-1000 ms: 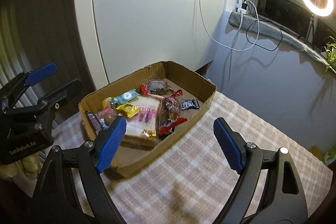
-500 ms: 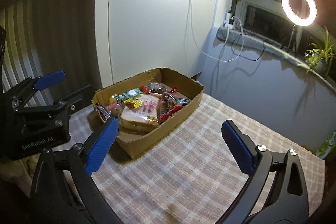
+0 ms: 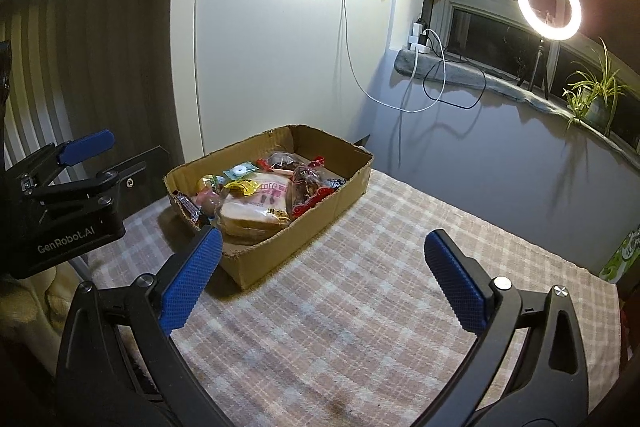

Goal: Organize snacks

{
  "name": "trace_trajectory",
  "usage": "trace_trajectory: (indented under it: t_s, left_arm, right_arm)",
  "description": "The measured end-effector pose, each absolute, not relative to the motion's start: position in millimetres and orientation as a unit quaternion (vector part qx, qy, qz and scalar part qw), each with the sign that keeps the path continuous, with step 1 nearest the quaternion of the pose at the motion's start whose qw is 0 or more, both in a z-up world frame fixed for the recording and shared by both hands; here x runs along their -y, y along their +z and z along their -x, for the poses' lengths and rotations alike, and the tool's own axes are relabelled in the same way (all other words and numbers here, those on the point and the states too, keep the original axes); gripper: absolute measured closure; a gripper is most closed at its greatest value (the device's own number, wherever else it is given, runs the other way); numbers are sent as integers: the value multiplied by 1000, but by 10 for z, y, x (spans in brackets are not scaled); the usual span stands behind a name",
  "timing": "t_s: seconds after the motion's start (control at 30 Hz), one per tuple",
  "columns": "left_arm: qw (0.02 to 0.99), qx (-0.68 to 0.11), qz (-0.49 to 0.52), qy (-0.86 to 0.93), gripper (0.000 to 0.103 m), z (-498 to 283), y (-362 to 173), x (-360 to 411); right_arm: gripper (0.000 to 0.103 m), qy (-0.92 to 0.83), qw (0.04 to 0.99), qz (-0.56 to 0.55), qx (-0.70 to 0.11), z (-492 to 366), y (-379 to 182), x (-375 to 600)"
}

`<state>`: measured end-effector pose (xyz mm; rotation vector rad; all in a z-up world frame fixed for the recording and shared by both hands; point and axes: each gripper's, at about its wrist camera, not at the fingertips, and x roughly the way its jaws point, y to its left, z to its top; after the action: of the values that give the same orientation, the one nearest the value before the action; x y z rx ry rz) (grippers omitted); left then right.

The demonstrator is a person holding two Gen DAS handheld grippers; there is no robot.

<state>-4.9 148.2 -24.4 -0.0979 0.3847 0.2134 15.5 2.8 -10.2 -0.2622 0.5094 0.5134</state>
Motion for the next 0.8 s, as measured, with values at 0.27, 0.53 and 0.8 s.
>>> trace_trajectory:
  t_s: [0.27, 0.53, 0.8]
  left_arm:
    - [975, -190, 45, 111, 18, 68, -255, -1471]
    - [975, -189, 45, 111, 18, 74, -260, -1473]
    - [975, -188, 45, 112, 18, 74, -257, -1472]
  right_arm:
    - [0, 248, 928, 125, -249, -147, -104, -24]
    - [0, 247, 928, 124, -249, -152, -98, -1]
    - [0, 248, 928, 123, -251, -137, -104, 14]
